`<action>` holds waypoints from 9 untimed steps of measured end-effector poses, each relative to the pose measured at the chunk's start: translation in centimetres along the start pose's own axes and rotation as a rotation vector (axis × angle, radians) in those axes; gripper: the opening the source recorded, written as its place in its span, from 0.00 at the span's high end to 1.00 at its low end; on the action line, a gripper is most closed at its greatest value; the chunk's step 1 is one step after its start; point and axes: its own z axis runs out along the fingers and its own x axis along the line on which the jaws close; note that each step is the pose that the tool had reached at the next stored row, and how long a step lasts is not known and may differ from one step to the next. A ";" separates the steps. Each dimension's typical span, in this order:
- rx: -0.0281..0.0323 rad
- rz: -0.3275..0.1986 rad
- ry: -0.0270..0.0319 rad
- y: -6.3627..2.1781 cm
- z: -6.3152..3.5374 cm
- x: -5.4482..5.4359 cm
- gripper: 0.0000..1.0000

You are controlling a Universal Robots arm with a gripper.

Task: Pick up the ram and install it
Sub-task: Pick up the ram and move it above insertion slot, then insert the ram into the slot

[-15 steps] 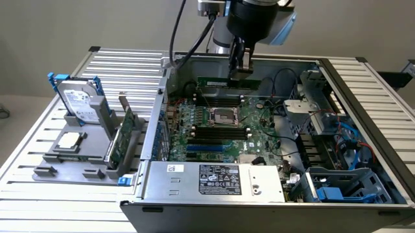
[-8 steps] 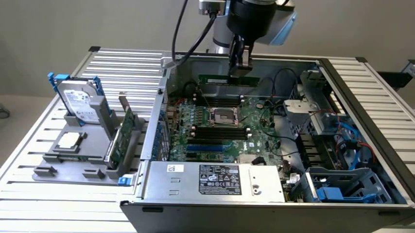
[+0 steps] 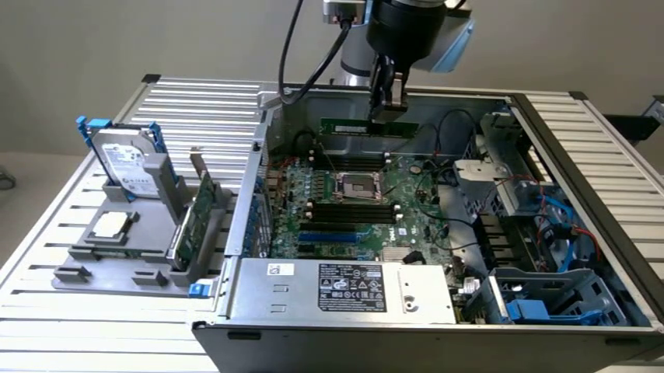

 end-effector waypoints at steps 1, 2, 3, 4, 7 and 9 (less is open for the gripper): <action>-0.0001 0.000 0.0002 0.00 0.00 0.0 0.86; -0.0001 0.000 0.0001 0.00 0.00 0.0 0.86; -0.0001 0.000 0.0001 0.00 0.00 0.0 0.86; -0.0001 0.000 0.0001 0.00 0.00 0.0 0.86; -0.0001 0.000 0.0002 0.00 0.00 0.0 0.86; -0.0001 0.000 0.0001 0.00 0.00 0.0 0.86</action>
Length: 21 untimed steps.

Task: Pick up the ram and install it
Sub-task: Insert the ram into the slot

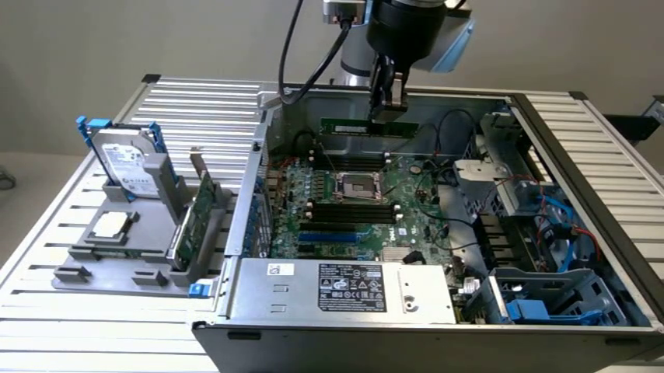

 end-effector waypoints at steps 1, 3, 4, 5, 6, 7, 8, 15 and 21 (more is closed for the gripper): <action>0.0000 0.000 0.0000 0.00 0.00 0.0 0.86; 0.0000 0.000 0.0000 0.00 0.00 0.0 0.86; 0.0001 0.000 -0.0003 0.00 0.07 0.0 0.86; 0.0002 0.000 0.0000 0.00 0.24 0.0 0.86; 0.0002 0.000 0.0001 0.01 0.41 0.1 0.86; 0.0002 0.000 0.0000 0.02 0.60 0.2 0.86; 0.0002 0.000 0.0000 0.03 0.78 0.3 0.86; 0.0002 0.000 0.0000 0.07 1.91 2.4 0.86; 0.0003 0.000 -0.0001 0.29 2.97 3.4 0.86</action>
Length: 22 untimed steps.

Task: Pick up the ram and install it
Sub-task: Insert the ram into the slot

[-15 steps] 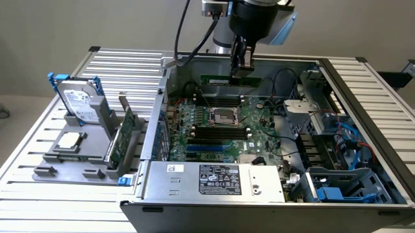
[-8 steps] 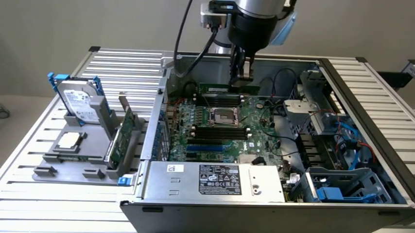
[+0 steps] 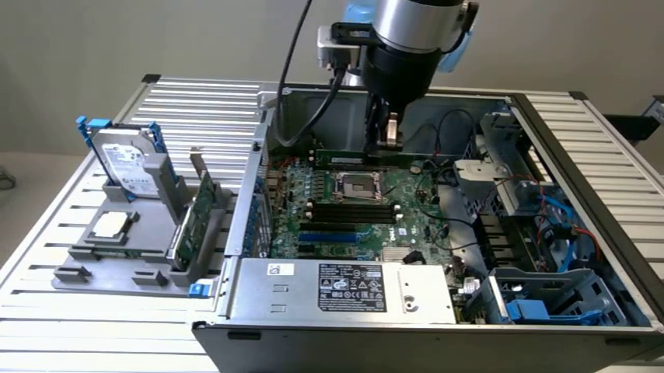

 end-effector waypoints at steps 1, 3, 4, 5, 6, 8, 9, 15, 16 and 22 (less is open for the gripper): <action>0.0000 0.000 0.0000 0.11 0.19 0.0 0.86; -0.0001 0.000 0.0001 0.34 0.58 0.0 0.86; -0.0001 0.000 0.0001 0.43 0.77 0.1 0.86; 0.0000 0.000 0.0001 0.46 0.95 0.1 0.86; -0.0001 0.000 0.0001 0.46 1.13 0.1 0.86; -0.0001 0.000 0.0001 0.43 1.49 0.1 0.86; -0.0001 0.000 0.0001 0.42 1.67 0.1 0.86; -0.0001 0.000 0.0001 0.33 2.76 0.2 0.86; 0.0000 0.000 0.0000 0.32 2.94 0.2 0.86; -0.0001 0.000 0.0000 0.11 4.02 0.2 0.86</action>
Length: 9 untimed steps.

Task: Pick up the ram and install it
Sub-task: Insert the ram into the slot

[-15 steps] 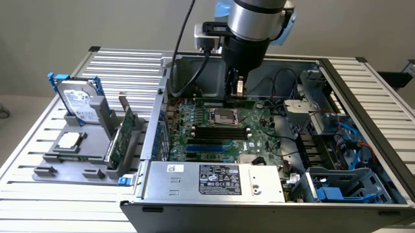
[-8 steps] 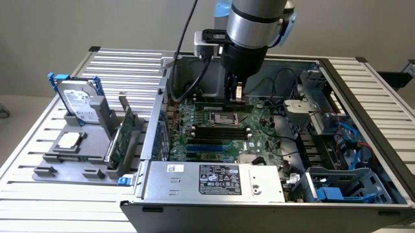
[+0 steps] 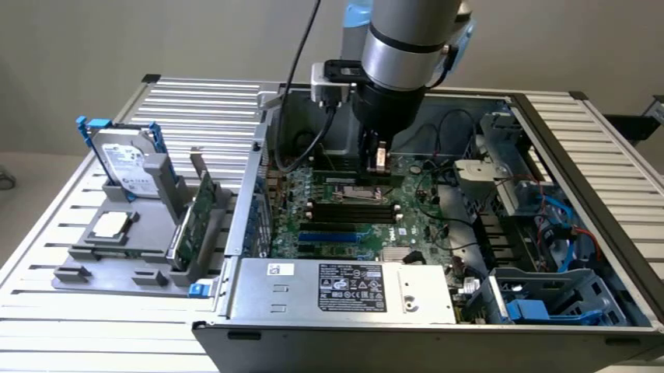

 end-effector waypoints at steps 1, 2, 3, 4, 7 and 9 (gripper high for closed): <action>0.0000 0.000 0.0001 -0.06 0.17 0.0 0.86; 0.0000 0.000 0.0002 -0.13 0.35 0.0 0.86; 0.0000 0.000 0.0001 -0.19 0.52 0.0 0.86; -0.0001 0.000 0.0002 -0.24 0.70 0.0 0.86; 0.0001 0.000 -0.0001 -0.39 1.25 0.0 0.86; 0.0000 0.000 0.0001 -0.44 1.60 0.1 0.86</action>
